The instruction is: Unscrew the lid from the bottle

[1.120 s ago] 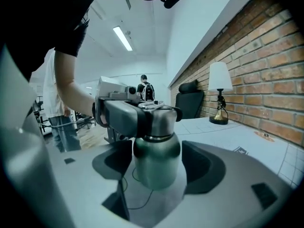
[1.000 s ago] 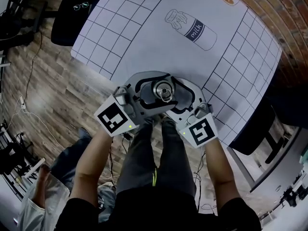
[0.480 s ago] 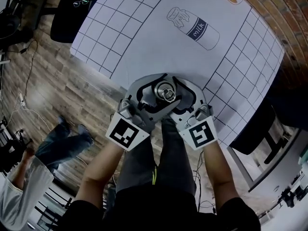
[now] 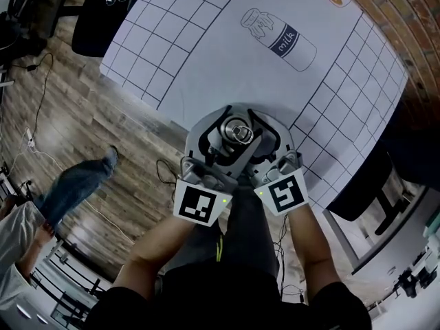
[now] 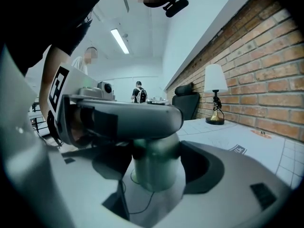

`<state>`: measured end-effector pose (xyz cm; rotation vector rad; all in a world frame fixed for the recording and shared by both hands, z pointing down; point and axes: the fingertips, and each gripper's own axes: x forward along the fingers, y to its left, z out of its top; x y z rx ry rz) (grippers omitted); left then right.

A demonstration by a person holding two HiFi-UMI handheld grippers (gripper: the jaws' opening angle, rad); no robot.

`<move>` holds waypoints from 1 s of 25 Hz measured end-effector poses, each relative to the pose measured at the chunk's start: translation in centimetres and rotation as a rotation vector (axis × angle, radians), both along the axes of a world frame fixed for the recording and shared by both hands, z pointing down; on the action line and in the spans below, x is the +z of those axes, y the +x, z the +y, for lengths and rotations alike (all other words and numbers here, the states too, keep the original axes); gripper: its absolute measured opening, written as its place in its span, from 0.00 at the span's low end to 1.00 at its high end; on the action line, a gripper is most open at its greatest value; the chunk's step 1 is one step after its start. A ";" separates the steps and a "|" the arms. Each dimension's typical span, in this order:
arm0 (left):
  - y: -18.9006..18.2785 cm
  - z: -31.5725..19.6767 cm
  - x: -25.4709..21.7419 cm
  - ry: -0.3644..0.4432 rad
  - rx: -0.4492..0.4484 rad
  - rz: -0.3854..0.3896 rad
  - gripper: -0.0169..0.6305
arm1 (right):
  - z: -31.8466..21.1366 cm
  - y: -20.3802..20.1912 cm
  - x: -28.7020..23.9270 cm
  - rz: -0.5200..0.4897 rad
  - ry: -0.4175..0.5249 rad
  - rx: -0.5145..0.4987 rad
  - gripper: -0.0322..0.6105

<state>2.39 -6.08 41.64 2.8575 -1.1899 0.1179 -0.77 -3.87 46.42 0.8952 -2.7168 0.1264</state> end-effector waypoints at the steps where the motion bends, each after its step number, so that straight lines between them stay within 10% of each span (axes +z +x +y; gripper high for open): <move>1: 0.0 0.0 0.0 -0.003 0.005 -0.001 0.44 | 0.0 0.0 0.0 -0.002 0.000 0.002 0.52; 11: 0.6 0.3 0.1 -0.035 0.140 -0.018 0.53 | 0.0 0.0 0.2 0.004 -0.009 0.012 0.52; 18: -0.7 2.0 0.2 -0.147 0.458 0.018 0.56 | 0.1 0.1 0.2 0.017 -0.020 0.003 0.52; 25: 0.7 2.3 -1.9 -0.012 0.817 -0.002 0.56 | 0.1 0.1 0.1 0.020 -0.018 0.004 0.52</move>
